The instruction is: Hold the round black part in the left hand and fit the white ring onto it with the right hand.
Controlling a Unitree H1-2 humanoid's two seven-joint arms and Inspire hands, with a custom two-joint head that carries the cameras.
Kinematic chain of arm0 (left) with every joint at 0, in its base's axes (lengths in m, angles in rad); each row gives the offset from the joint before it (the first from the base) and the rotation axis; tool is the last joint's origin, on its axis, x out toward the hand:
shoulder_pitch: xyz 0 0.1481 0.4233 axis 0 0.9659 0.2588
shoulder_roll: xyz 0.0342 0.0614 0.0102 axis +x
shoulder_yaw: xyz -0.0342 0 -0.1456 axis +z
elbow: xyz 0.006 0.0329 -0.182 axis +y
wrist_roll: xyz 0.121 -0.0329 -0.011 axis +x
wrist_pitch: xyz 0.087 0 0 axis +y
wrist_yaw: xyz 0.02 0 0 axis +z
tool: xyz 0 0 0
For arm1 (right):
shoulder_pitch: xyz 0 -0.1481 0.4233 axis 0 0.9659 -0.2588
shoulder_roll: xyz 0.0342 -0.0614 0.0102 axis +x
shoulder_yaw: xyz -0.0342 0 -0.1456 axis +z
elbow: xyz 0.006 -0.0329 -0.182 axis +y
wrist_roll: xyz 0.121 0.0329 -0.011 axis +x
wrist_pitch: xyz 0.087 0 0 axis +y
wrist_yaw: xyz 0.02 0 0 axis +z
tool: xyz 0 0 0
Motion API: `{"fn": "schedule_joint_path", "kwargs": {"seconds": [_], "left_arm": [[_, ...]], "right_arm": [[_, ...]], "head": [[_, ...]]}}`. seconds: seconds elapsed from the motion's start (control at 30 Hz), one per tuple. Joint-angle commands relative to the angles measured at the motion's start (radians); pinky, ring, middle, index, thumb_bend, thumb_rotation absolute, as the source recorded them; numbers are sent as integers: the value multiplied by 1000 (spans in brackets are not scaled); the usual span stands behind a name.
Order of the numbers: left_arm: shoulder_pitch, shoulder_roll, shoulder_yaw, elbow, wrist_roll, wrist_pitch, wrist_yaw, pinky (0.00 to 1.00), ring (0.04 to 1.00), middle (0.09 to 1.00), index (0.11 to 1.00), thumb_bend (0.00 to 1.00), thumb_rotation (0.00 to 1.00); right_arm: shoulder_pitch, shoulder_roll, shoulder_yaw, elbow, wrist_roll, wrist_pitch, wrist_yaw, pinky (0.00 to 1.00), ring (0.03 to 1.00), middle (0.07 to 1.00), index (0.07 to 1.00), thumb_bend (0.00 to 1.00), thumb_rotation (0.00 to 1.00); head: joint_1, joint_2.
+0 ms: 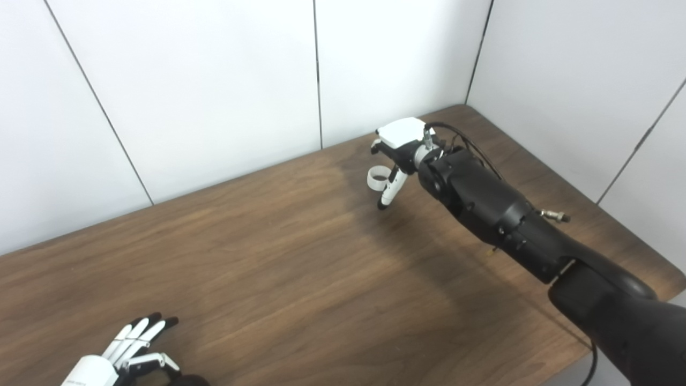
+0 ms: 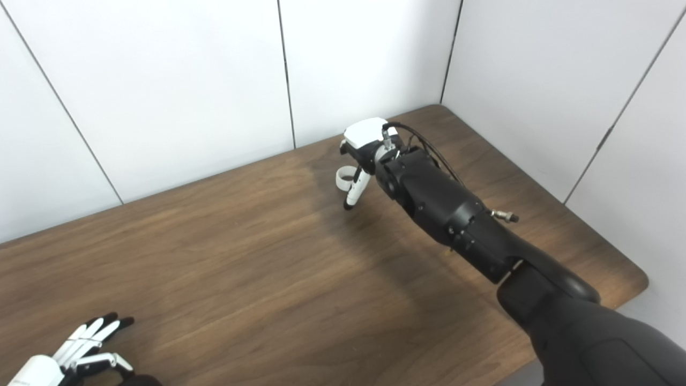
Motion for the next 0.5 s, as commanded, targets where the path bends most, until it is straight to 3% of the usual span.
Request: {"fn": "schedule_joint_path", "kwargs": {"seconds": [0.0,0.47], "left_arm": [[13,31,8,-23,5,-1,-26,1000,1000,955,478,514,47],[39,29,25,-54,-1,-1,-32,1000,993,950,478,513,47]], "right_arm": [[-69,-23,-4,-6,-23,-5,-16,1000,1000,1000,850,966,495],[-100,-30,8,48,-26,6,5,1000,1000,1000,855,943,482]], "head": [[1,1],[2,10]]}}
